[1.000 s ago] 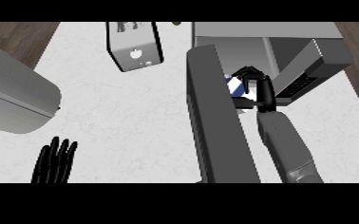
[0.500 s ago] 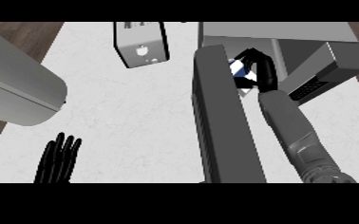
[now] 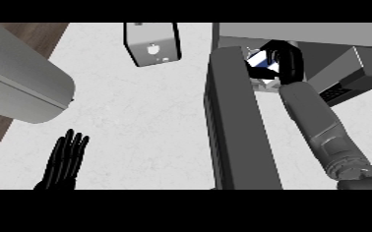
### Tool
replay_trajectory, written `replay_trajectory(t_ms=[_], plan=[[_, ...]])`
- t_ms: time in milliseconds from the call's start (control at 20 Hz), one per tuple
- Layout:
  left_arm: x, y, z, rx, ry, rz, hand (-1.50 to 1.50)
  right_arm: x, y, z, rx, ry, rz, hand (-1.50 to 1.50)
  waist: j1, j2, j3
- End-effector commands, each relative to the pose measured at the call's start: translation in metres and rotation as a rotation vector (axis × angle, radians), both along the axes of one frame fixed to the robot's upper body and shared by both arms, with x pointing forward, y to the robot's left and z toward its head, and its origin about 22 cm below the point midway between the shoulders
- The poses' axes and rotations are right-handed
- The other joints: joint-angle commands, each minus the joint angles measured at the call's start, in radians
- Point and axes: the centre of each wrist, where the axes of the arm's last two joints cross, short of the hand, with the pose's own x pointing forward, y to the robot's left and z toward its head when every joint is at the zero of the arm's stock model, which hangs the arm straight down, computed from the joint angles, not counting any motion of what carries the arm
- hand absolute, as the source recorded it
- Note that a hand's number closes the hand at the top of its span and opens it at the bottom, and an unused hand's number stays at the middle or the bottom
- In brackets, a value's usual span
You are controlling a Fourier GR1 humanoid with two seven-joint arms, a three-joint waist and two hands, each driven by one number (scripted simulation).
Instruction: Pick up the milk, place it into the microwave and close the microwave
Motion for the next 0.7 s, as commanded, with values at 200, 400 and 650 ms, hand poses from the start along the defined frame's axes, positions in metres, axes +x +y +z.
replay_trajectory(t_ms=[200, 400, 650], plan=[[0.001, -0.003, -0.002, 0.061, 0.013, -0.026, -1.50, 0.003, -0.006, 0.006, -0.134, -0.013, -0.122, -1.50, 0.043, 0.017, 0.000], [0.003, 0.001, -0.007, 0.082, 0.026, -0.025, -1.50, 0.006, -0.009, 0.012, -0.180, -0.012, -0.106, -1.50, 0.035, 0.013, 0.000], [0.013, -0.009, -0.004, 0.088, 0.007, -0.038, -1.50, 0.009, 0.010, 0.012, -0.143, 0.045, -0.024, -1.50, 0.040, 0.016, 0.001]])
